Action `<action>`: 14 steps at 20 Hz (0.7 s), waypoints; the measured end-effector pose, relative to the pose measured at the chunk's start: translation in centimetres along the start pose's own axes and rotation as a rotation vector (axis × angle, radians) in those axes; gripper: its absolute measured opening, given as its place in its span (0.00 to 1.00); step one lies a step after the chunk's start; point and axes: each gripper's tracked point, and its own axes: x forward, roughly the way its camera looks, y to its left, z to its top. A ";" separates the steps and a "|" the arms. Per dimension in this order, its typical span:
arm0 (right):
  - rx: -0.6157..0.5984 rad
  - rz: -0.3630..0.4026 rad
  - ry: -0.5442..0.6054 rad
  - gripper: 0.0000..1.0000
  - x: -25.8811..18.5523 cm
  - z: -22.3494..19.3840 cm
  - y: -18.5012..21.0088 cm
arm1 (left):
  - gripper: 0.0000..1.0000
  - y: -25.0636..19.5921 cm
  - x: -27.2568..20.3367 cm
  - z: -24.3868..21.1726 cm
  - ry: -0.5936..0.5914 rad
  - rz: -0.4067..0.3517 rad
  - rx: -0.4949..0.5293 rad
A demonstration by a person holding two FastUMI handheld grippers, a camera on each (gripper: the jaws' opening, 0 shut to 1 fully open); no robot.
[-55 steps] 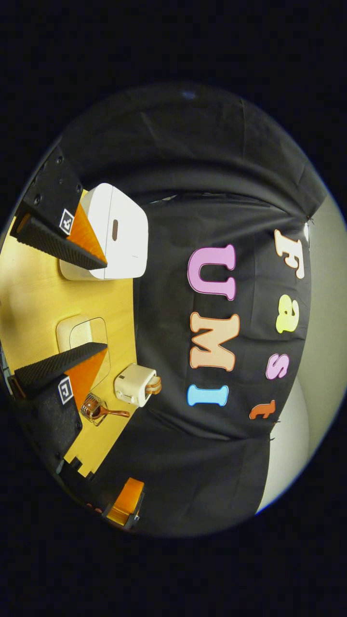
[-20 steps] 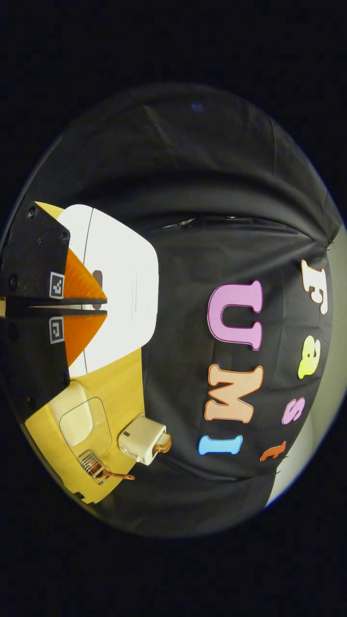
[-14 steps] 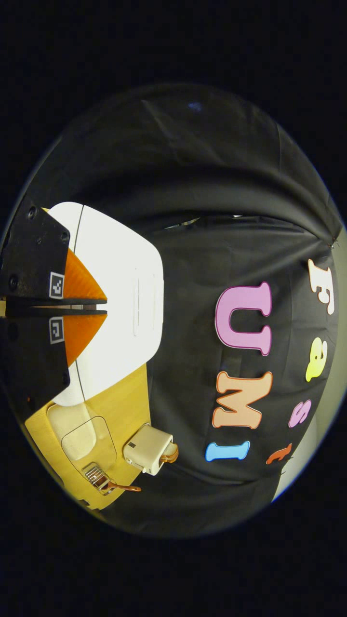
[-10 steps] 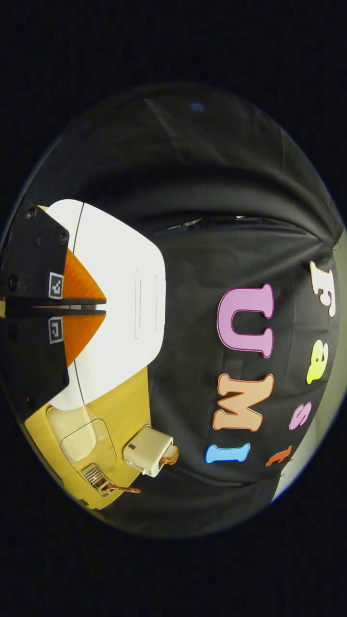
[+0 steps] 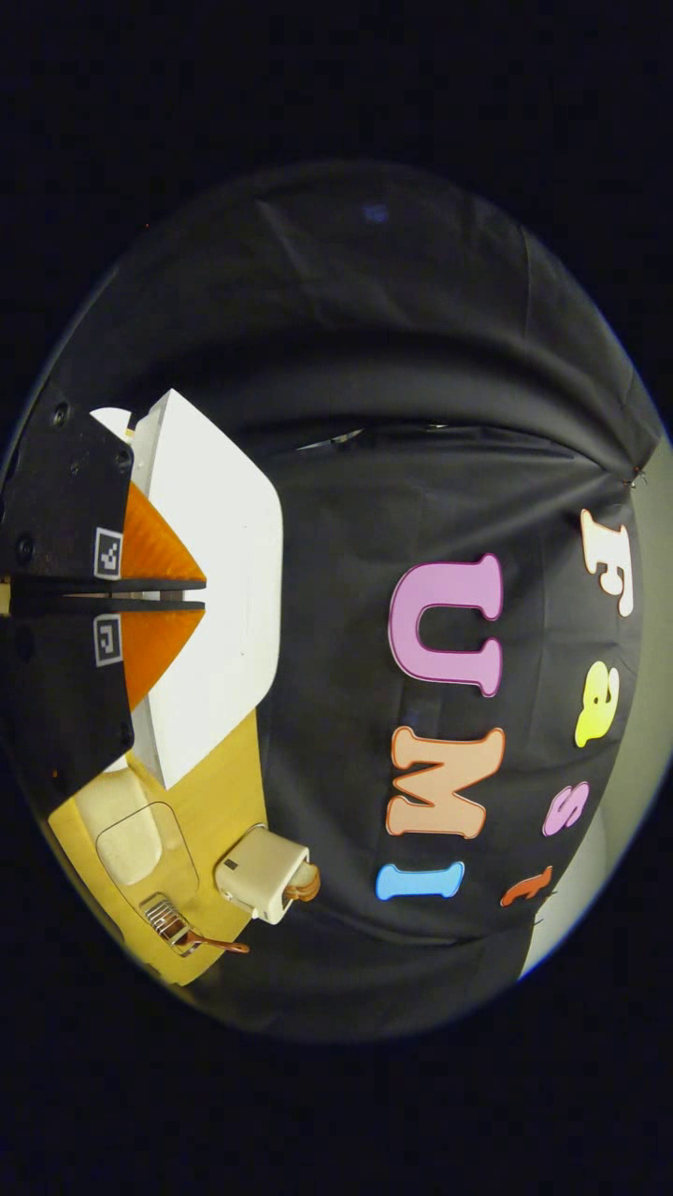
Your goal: Close the left gripper, press the button to open the rice cooker; take a wooden spoon from the chopstick holder with the right hand, scoop a spoonful of rice and pour it into the rice cooker, then put the wooden spoon back into the chopstick holder.
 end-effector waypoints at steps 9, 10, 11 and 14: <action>0.040 -0.002 0.033 0.99 1.8 -1.5 -2.2 | 0.02 -0.1 1.4 7.3 -0.133 0.035 0.040; 0.035 0.003 0.038 0.99 2.3 -1.7 -2.4 | 0.00 -0.2 1.5 8.3 -0.150 0.035 0.034; 0.026 0.008 0.046 0.99 2.9 -2.2 -2.7 | 0.00 -0.3 1.4 9.2 -0.165 0.040 0.029; 0.002 0.029 0.070 0.99 5.0 -3.6 -3.5 | 0.00 -0.8 0.8 11.7 -0.221 0.059 0.054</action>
